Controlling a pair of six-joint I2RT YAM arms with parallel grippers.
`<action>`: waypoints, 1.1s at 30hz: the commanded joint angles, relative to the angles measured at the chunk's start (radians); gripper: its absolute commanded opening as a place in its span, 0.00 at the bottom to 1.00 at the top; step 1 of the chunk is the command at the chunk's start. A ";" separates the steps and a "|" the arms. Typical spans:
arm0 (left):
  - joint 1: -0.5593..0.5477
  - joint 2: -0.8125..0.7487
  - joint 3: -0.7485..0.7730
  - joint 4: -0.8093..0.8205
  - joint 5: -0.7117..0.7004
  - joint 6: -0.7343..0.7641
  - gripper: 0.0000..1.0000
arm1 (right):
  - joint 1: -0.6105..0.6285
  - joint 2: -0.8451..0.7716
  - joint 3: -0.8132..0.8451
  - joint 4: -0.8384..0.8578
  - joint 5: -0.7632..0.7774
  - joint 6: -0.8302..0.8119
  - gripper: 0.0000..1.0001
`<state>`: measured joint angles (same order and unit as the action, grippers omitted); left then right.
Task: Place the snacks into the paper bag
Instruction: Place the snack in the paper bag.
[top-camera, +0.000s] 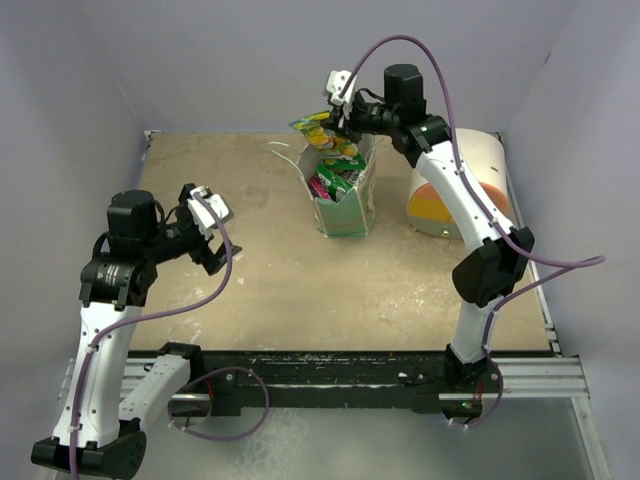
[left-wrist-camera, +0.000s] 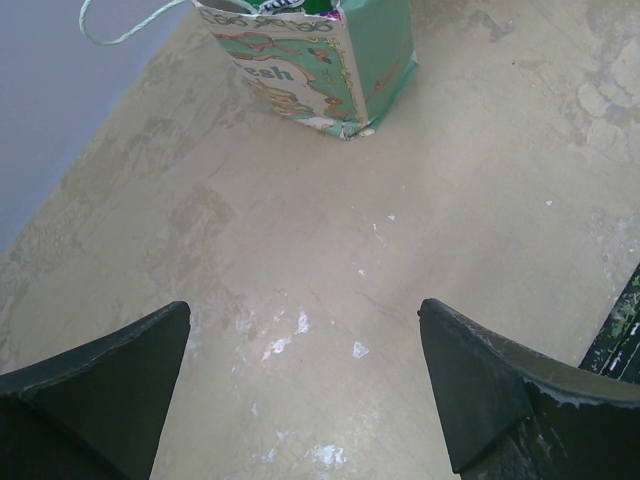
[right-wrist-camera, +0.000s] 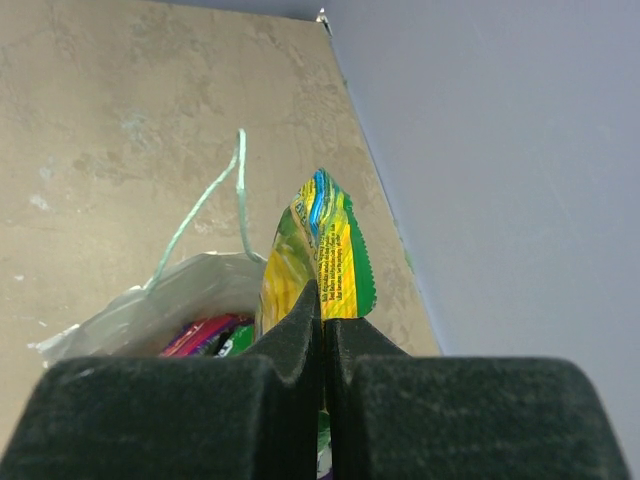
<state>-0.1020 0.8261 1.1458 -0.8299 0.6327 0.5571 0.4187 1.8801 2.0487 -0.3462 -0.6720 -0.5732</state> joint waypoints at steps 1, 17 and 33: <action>0.011 0.001 -0.002 0.040 0.036 -0.025 0.99 | 0.000 0.005 0.082 0.074 -0.009 -0.087 0.00; 0.025 0.008 -0.017 0.046 0.039 -0.022 0.99 | -0.011 0.052 0.097 0.027 0.031 -0.313 0.00; 0.025 0.014 -0.032 0.045 0.048 -0.014 0.99 | -0.011 -0.052 -0.156 0.002 0.110 -0.515 0.10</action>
<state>-0.0853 0.8387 1.1141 -0.8227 0.6502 0.5423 0.4110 1.9369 1.9114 -0.3771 -0.5930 -1.0470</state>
